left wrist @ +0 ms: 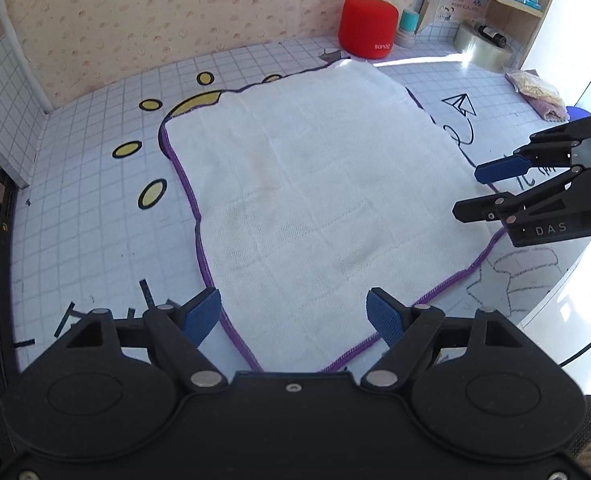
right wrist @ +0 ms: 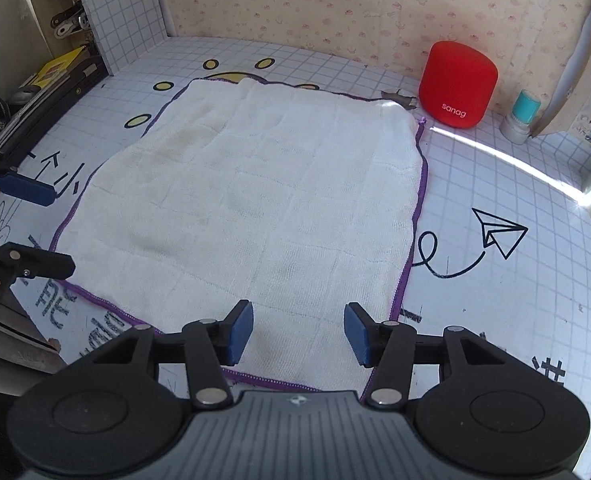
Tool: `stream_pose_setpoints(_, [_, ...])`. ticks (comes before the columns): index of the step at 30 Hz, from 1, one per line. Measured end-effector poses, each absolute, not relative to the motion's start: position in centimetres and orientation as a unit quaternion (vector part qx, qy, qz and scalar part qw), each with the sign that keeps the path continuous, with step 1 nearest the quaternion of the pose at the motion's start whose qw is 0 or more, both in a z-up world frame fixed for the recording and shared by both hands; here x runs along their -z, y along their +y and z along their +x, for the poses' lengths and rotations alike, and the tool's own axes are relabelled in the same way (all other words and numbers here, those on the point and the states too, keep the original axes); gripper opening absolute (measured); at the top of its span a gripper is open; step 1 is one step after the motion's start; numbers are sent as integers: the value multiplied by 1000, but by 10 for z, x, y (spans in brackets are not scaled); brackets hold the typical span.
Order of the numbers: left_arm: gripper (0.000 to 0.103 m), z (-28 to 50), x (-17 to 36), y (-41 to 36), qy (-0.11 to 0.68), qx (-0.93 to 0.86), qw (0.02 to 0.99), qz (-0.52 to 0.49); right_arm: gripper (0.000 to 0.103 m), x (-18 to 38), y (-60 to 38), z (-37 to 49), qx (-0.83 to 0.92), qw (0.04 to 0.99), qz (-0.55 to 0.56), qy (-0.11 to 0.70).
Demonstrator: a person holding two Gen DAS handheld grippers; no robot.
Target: Fold towel
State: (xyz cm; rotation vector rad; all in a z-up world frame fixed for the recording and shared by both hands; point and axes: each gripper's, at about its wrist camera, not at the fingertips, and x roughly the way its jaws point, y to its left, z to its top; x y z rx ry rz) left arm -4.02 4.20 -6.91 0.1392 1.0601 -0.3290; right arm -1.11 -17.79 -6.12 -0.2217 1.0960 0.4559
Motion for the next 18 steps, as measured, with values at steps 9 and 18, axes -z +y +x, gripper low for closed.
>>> stream_pose_setpoints(9, [81,21,74,31,477,174,858,73,50,65,-173,16,-213,822,-110,516])
stream_pose_setpoints(18, [81,61,88,42,486,189,851,65,50,71,-167,40,-211,819,-116,520])
